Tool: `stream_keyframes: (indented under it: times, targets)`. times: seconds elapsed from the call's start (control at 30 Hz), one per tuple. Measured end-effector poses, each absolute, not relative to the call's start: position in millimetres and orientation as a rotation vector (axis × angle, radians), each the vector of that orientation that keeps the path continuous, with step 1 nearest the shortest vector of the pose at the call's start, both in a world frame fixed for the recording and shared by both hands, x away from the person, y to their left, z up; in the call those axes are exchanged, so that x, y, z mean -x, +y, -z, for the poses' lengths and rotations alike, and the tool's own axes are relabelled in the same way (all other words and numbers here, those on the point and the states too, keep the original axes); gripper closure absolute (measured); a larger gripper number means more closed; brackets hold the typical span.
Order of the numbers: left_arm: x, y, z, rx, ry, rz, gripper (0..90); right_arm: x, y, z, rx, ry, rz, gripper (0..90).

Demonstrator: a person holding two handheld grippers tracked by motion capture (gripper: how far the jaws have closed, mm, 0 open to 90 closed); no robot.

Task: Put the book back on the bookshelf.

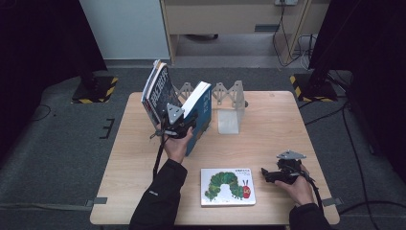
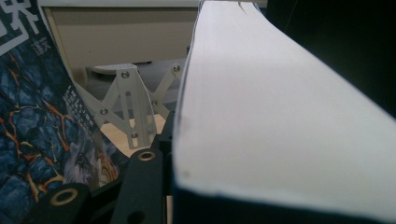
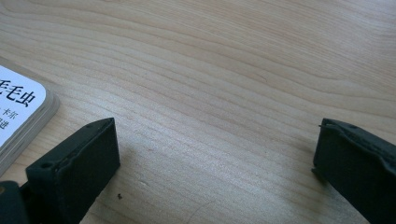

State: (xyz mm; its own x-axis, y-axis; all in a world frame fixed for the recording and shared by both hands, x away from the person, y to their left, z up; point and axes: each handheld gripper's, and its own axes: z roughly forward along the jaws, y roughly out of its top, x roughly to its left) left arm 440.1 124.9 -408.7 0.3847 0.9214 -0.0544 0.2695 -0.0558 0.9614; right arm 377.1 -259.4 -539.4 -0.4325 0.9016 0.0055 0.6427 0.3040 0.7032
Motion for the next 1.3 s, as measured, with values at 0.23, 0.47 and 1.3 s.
stream_keyframes:
  times: [0.23, 0.47, 1.3]
  targets:
    - [-441, 120, 412, -1.540, 1.114, -0.800, 59.3, -378, -259, 539, -1.375, 2.188, -0.905, 0.4]
    - [-452, 117, 413, -1.509, 1.143, -0.807, 59.2, -378, -259, 539, -1.375, 2.190, -0.905, 0.3]
    - [-450, 121, 413, -1.505, 1.127, -0.763, 59.0, -379, -258, 539, -1.369, 2.195, -0.909, 0.3]
